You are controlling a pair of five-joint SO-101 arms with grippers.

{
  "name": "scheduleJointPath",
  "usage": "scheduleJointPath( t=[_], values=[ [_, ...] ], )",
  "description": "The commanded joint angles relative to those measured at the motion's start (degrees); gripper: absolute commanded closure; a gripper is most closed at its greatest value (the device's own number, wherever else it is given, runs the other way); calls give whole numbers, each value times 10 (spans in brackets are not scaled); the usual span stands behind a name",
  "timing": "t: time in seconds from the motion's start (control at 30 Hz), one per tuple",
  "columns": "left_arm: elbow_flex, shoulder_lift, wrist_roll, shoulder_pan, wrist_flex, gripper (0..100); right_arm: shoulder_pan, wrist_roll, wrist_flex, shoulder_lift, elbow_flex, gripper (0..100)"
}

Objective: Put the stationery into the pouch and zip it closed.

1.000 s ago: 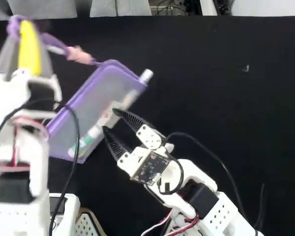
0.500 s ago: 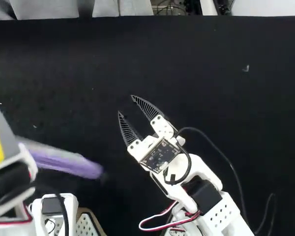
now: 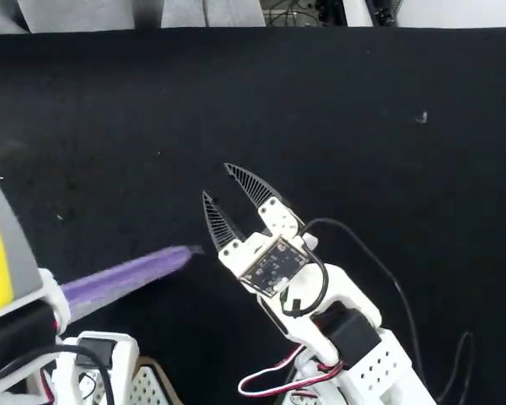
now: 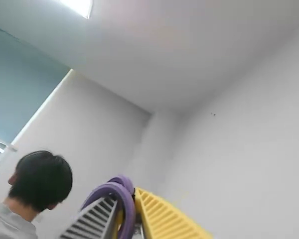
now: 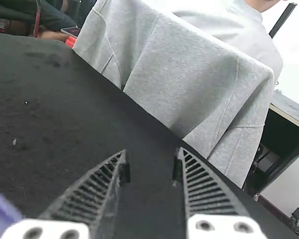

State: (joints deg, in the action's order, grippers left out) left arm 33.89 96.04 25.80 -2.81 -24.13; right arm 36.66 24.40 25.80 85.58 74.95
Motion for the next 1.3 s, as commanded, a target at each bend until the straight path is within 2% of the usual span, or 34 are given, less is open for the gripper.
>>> scheduleJointPath(
  t=[0.0, 0.13, 0.23, 0.37, 0.53, 0.87, 1.03, 1.27],
  values=[
    [-23, -23, -6, 45, 27, 971, -8, 1, -14, 3, -31, 850],
    [-61, -105, -4, 91, 28, 971, -8, 1, -14, 3, -31, 850],
    [-116, -197, -4, 138, 24, 971, -9, 2, -14, 3, -31, 850],
    [-210, -315, -5, 167, 23, 971, -11, 4, -14, 3, -31, 850],
    [-337, -423, -5, 171, 15, 971, -11, 4, -14, 3, -31, 850],
    [-635, -586, -5, 169, -133, 971, -12, 3, -10, 8, -35, 850],
    [-698, -619, -6, 167, -185, 971, -11, 4, -9, 8, -35, 850],
    [-703, -619, -6, 167, -223, 971, -11, 4, -8, 8, -33, 850]
  ],
)
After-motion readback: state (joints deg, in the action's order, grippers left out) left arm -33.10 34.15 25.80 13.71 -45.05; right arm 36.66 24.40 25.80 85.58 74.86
